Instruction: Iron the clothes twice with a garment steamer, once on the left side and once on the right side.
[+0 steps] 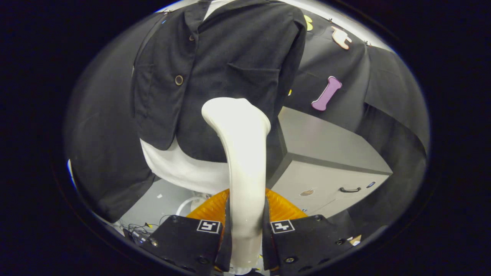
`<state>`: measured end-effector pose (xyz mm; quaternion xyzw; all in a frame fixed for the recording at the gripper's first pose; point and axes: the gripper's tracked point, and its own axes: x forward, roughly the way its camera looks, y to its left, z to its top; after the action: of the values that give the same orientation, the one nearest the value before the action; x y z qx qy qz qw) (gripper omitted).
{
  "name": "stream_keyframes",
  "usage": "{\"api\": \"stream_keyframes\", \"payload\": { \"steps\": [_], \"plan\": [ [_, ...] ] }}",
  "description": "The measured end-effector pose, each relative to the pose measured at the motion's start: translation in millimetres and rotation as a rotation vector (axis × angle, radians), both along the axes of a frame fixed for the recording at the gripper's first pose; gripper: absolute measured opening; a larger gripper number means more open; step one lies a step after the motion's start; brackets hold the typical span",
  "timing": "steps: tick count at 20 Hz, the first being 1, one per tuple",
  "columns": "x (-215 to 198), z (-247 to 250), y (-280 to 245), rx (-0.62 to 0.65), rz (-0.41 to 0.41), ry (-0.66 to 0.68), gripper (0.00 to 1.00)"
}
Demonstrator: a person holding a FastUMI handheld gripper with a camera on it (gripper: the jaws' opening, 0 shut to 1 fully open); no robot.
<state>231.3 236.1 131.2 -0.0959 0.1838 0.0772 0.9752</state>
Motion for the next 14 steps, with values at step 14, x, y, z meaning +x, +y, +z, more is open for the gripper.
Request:
{"api": "stream_keyframes", "payload": {
  "steps": [14],
  "plan": [
    [3, -47, 0, -0.003, 0.007, 0.092, 0.35]
  ]
}}
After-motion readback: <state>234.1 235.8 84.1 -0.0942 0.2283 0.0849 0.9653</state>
